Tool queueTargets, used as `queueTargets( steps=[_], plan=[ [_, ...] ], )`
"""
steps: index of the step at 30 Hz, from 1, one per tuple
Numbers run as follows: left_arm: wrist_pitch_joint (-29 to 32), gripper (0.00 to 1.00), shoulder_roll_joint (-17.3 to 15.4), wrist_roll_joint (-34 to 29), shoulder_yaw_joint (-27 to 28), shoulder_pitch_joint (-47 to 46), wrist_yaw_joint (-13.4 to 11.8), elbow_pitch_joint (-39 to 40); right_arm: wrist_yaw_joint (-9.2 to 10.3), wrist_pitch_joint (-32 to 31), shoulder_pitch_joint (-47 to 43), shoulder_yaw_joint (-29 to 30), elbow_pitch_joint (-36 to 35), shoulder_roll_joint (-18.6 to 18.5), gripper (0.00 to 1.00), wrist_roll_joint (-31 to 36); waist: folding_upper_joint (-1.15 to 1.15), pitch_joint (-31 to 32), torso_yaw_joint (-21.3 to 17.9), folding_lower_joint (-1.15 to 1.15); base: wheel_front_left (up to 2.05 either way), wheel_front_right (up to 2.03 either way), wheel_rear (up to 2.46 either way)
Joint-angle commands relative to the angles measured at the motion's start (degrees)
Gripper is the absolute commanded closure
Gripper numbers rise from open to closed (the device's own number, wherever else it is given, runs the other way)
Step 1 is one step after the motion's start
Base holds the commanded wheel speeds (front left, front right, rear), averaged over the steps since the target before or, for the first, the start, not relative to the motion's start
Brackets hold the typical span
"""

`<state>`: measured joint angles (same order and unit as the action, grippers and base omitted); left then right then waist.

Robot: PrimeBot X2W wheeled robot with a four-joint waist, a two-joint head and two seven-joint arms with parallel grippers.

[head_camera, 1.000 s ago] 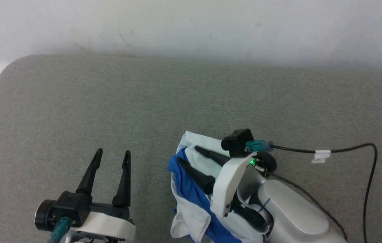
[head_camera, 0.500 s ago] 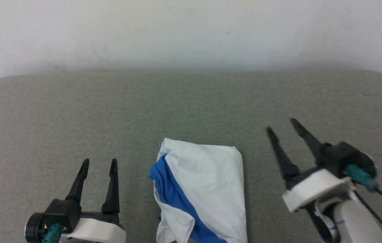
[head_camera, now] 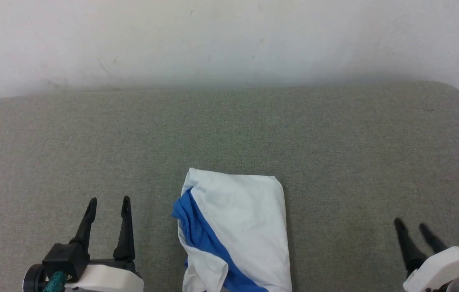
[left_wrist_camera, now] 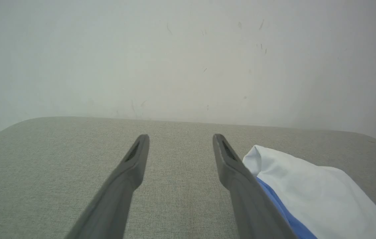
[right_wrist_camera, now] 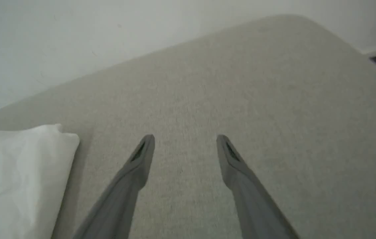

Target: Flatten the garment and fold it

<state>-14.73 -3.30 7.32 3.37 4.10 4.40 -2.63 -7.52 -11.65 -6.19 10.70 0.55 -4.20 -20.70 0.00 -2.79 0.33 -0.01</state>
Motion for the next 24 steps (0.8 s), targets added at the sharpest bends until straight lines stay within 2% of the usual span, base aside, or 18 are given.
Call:
queueTargets(
  steps=[1, 8, 11, 15, 16, 23, 24],
  plan=[
    [-0.3, 0.00, 0.2, 0.5, 0.3, -0.5, -0.2, -0.2, 0.03, -3.9, 0.0, -0.3, 1.8, 0.6, 0.00, -4.4, 0.00, -0.3, 0.1, 0.01, 0.00, 0.00, 0.00],
    [-0.3, 0.00, 0.3, 0.7, -0.1, -1.8, 0.2, -0.7, 0.03, -25.0, 4.1, -4.3, 9.5, 1.1, 0.00, -24.0, 0.00, -1.4, 1.8, 0.01, 0.00, 0.00, 0.00],
    [-0.3, 0.00, 0.3, 0.7, -0.3, -2.7, 0.3, -0.8, 0.03, -29.4, 7.0, -7.8, 12.5, 1.3, 0.00, -33.1, 0.00, -2.2, 2.7, 0.01, 0.00, 0.00, 0.00],
    [-0.3, 0.00, 0.3, 0.7, -0.8, -3.5, 0.5, -0.9, 0.03, -27.7, 11.3, -13.6, 17.9, 1.3, 0.00, -44.1, 0.00, -2.9, 3.8, 0.01, 0.00, 0.00, 0.00],
    [-0.3, 0.00, 0.3, 0.7, -0.8, -3.5, 0.5, -0.9, 0.03, -27.7, 11.3, -13.6, 17.9, 1.3, 0.00, -44.1, 0.00, -2.9, 3.8, 0.01, 0.00, 0.00, 0.00],
    [-0.3, 0.00, 0.4, 0.8, -1.7, -4.3, 0.4, -1.3, 0.03, -21.6, 18.7, -23.2, 27.8, 1.3, 0.00, -50.9, 0.00, -3.9, 5.0, 0.01, 0.00, 0.00, 0.00],
    [-0.3, 0.00, 0.4, 0.9, -1.9, -4.5, 0.4, -1.3, 0.03, -21.0, 19.5, -24.3, 28.8, 1.3, 0.27, -51.2, 0.00, -4.0, 5.1, 0.01, 0.00, 0.00, 0.00]
  ],
)
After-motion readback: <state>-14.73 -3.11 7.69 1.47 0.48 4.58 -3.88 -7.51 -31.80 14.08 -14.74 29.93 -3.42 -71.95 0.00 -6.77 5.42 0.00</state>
